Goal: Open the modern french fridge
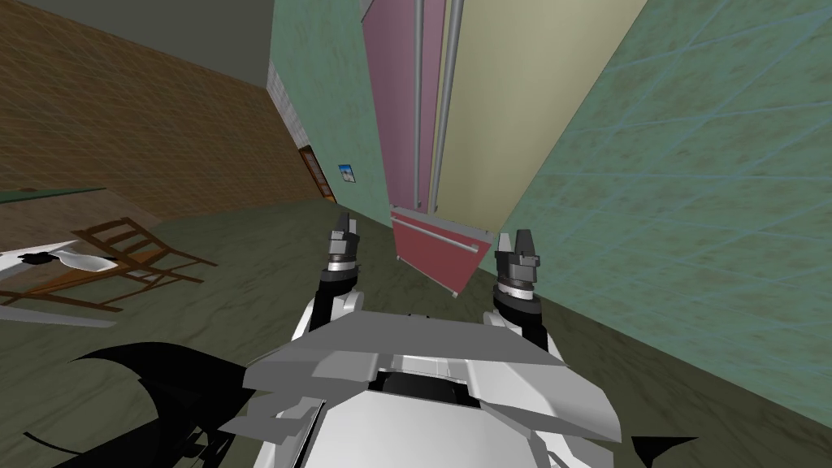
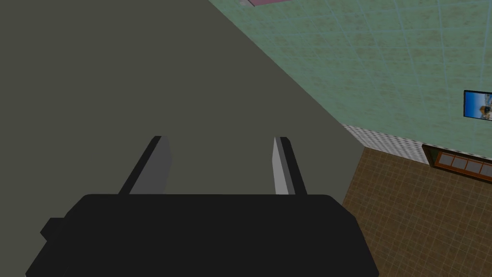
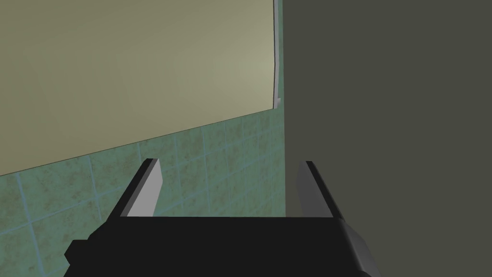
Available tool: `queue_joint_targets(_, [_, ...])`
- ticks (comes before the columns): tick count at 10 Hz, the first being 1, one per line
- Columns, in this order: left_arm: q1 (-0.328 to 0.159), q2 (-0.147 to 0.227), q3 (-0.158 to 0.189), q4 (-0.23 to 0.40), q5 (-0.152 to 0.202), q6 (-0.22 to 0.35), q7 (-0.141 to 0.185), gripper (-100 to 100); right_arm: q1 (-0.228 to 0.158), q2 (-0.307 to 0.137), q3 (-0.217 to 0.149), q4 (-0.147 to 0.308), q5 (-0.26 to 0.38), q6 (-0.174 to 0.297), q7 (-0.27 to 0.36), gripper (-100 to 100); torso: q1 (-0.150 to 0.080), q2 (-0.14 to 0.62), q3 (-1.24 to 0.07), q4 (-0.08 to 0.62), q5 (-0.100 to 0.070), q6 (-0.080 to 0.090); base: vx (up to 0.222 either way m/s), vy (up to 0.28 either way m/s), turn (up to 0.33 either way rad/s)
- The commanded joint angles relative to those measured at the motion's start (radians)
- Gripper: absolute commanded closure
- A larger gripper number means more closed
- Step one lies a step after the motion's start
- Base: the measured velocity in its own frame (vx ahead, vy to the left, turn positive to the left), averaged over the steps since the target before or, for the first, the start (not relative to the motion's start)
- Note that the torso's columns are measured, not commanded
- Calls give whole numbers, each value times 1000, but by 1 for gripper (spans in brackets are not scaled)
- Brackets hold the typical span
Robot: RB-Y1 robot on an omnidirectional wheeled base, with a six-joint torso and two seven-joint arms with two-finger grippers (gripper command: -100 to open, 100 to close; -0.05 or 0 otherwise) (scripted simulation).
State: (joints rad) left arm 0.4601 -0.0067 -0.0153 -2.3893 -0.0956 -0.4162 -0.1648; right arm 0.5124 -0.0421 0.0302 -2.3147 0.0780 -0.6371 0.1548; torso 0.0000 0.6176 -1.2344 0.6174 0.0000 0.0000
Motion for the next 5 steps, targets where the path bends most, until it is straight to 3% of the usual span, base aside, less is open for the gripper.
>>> queue_joint_targets(1, [0, 0, 0, 0, 0, 0, 0, 0, -15, -39, 3, 14, 13, 8, 8, -100, 0, 74, -148, 74, 0, 0, 21, 17, -23])
queue_joint_targets(2, [0, 0, 0, 0, 0, 0, 0, 0, -25, -58, 5, 23, 21, 13, 13, -100, 1, 107, -217, 107, 0, 0, 30, 42, -24])
queue_joint_targets(5, [0, 0, 0, 0, 0, 0, 0, 0, -66, -116, 14, 60, 57, 34, 35, -100, 1, 119, -242, 120, 0, 0, 45, 59, -27])
